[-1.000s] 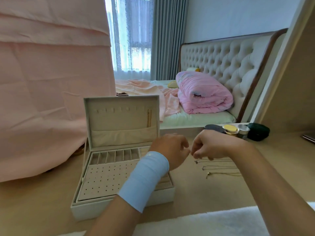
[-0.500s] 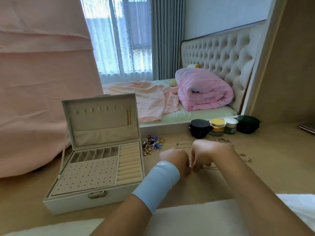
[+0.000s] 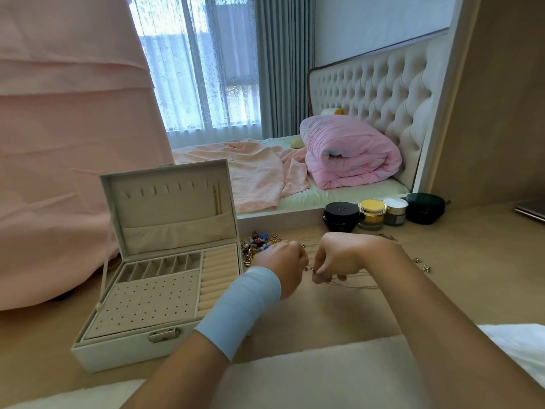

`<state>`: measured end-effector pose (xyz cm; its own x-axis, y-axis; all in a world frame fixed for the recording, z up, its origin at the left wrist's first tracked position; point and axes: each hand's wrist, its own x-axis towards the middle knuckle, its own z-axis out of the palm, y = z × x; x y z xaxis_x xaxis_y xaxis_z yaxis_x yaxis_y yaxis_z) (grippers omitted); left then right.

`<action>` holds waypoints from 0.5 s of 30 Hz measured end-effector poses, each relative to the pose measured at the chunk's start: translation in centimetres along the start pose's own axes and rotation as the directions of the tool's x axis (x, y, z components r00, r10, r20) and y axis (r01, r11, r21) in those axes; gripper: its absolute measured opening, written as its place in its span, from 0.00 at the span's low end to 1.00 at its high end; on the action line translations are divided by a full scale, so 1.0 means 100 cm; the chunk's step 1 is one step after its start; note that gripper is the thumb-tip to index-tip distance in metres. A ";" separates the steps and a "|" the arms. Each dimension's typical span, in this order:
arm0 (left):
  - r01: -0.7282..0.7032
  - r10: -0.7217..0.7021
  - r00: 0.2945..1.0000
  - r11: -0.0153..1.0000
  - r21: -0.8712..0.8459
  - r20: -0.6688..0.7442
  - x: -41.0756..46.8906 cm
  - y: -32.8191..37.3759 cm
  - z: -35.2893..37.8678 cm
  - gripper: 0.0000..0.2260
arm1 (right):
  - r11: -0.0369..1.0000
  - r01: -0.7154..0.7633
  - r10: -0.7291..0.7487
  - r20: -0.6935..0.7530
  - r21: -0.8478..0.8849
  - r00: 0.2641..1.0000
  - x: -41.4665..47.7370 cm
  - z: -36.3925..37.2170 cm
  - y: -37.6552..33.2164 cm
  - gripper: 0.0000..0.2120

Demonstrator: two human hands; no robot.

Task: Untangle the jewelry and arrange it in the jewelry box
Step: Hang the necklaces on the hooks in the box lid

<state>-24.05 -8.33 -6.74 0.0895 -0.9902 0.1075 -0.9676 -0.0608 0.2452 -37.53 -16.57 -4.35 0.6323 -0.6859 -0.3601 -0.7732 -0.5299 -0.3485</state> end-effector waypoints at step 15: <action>-0.017 0.016 1.000 0.446 -0.895 -0.011 -0.013 -0.076 -0.088 0.09 | 0.680 0.471 -0.301 -0.372 0.562 0.878 -0.017 -0.006 -0.069 0.10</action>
<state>-14.70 -5.46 -0.30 0.0772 -0.9895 0.1223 -0.2218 0.1026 0.9697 -33.29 -12.08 -0.84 0.7698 -0.6286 0.1106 -0.2004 -0.4027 -0.8931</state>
